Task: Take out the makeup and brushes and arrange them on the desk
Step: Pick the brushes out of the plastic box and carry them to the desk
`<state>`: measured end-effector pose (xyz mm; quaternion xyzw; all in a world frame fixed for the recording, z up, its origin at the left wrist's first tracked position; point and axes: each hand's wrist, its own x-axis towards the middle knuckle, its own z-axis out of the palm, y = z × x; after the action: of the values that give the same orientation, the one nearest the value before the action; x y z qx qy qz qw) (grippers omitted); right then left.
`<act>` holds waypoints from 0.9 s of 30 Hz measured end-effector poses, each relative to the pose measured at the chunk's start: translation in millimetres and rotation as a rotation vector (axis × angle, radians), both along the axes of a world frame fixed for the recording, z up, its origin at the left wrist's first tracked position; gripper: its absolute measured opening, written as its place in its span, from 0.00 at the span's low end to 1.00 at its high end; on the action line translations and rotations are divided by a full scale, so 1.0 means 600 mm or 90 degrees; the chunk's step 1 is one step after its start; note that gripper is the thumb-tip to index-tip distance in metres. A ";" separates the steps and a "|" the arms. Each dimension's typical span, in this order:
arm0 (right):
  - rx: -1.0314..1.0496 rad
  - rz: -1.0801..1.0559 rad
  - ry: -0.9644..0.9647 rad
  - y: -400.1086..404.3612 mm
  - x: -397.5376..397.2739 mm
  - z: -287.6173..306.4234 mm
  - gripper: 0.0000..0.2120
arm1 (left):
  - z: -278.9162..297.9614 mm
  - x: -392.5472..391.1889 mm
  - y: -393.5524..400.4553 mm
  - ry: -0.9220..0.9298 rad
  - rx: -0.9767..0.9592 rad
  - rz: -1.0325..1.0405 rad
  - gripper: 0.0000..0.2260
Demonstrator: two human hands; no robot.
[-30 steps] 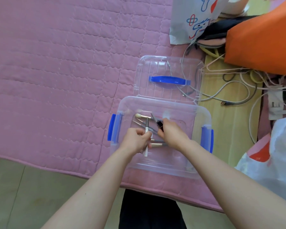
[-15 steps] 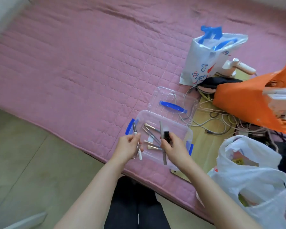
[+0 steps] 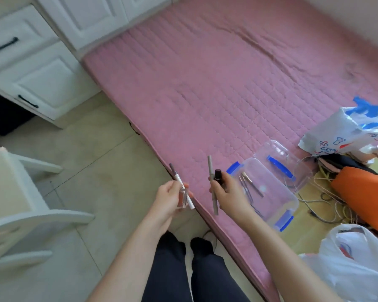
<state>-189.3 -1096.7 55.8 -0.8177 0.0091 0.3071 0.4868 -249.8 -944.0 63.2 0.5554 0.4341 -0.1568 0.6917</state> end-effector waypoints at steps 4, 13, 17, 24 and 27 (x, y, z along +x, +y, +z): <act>-0.015 0.077 -0.030 0.120 -0.010 0.013 0.05 | 0.035 -0.045 0.107 -0.012 0.002 0.091 0.07; 0.008 0.209 -0.065 0.402 -0.035 0.046 0.05 | 0.064 -0.123 0.363 -0.034 0.190 0.194 0.07; 0.014 0.270 -0.115 0.514 -0.041 0.068 0.06 | 0.074 -0.143 0.459 -0.039 0.290 0.205 0.08; 0.035 0.317 -0.120 0.674 -0.003 0.093 0.07 | 0.080 -0.123 0.591 -0.067 0.310 0.272 0.08; 0.030 0.333 -0.112 0.737 0.032 0.096 0.07 | 0.076 -0.094 0.645 -0.080 0.323 0.289 0.08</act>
<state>-169.8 -654.5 113.5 -0.8041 -0.2515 0.3505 0.4090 -306.0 -557.0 108.8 0.6075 0.5283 0.1489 0.5742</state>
